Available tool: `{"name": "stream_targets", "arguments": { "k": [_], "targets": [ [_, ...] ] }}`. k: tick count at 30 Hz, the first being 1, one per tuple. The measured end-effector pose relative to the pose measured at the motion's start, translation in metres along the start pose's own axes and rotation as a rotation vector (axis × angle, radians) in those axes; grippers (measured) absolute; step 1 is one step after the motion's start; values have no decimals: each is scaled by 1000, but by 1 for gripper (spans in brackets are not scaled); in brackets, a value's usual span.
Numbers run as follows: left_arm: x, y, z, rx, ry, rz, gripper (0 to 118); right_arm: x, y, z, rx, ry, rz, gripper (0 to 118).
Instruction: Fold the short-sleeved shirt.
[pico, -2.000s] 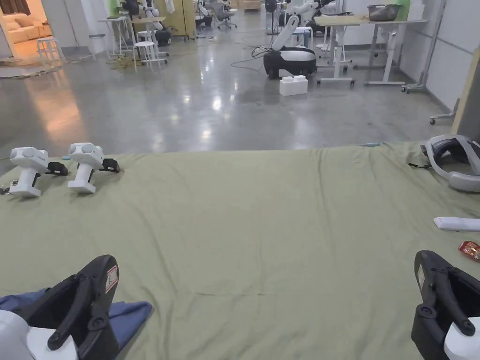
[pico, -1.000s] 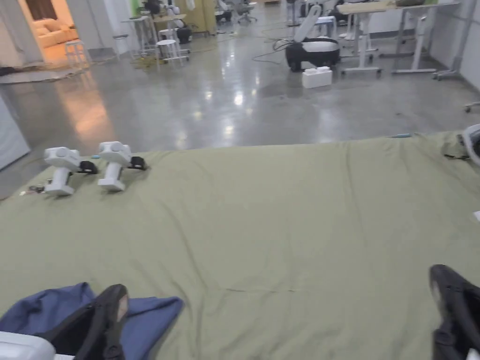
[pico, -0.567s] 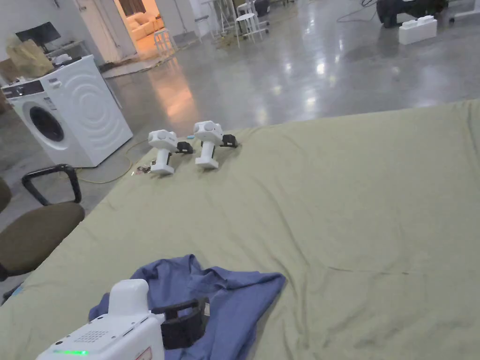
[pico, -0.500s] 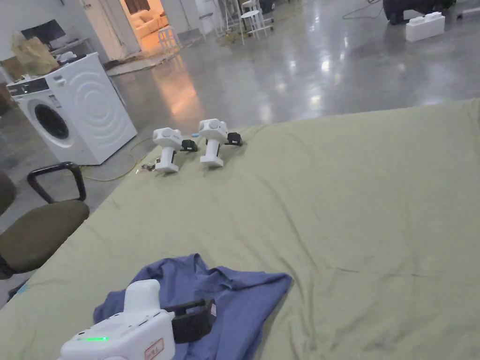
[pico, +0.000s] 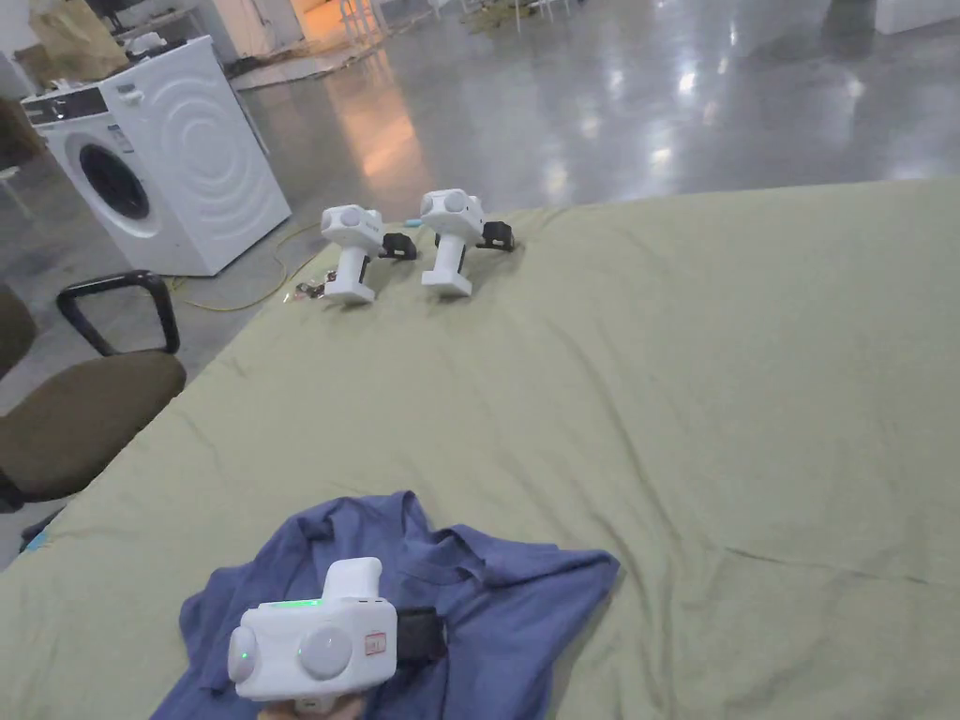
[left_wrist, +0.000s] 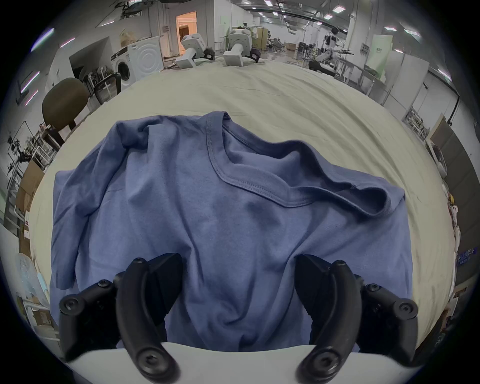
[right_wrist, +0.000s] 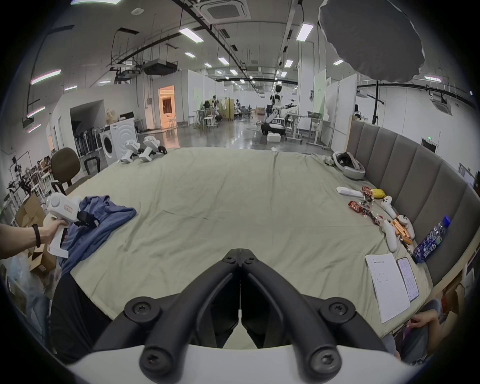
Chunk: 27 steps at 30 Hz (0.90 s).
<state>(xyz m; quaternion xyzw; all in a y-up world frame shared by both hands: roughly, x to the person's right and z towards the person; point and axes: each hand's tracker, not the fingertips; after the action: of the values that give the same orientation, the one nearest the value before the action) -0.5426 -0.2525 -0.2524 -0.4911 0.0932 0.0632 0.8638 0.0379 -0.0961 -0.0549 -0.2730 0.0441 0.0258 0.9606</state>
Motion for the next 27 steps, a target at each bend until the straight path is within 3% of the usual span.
{"name": "stream_targets", "arguments": {
  "k": [2,4,5,6,7,10,12,17,22,27],
  "targets": [
    [3,2,1,-28,16,-28,93,1,-2,-3,-8,8,-8,2],
    [7,8,2,-39,5,-35,75,2,-3,-3,-15,22,-21,2],
    [11,9,6,-31,14,-47,46,1,-3,-2,-14,22,-24,2],
    [13,11,8,-16,32,-49,6,2,-3,-1,-13,23,-26,2],
    [14,13,7,-17,93,-46,6,3,-4,2,-10,24,-29,2],
    [9,17,10,-22,38,76,6,7,-6,11,-3,30,-40,2],
    [8,26,34,71,-71,193,6,13,-9,19,6,28,-47,2],
    [50,70,103,311,-310,283,6,33,-17,30,8,20,-110,2],
    [170,101,144,366,-475,-7,6,45,-21,56,63,-8,-200,2],
    [335,20,140,279,-725,-284,6,59,-35,73,59,-60,-264,2]
  ]
}}
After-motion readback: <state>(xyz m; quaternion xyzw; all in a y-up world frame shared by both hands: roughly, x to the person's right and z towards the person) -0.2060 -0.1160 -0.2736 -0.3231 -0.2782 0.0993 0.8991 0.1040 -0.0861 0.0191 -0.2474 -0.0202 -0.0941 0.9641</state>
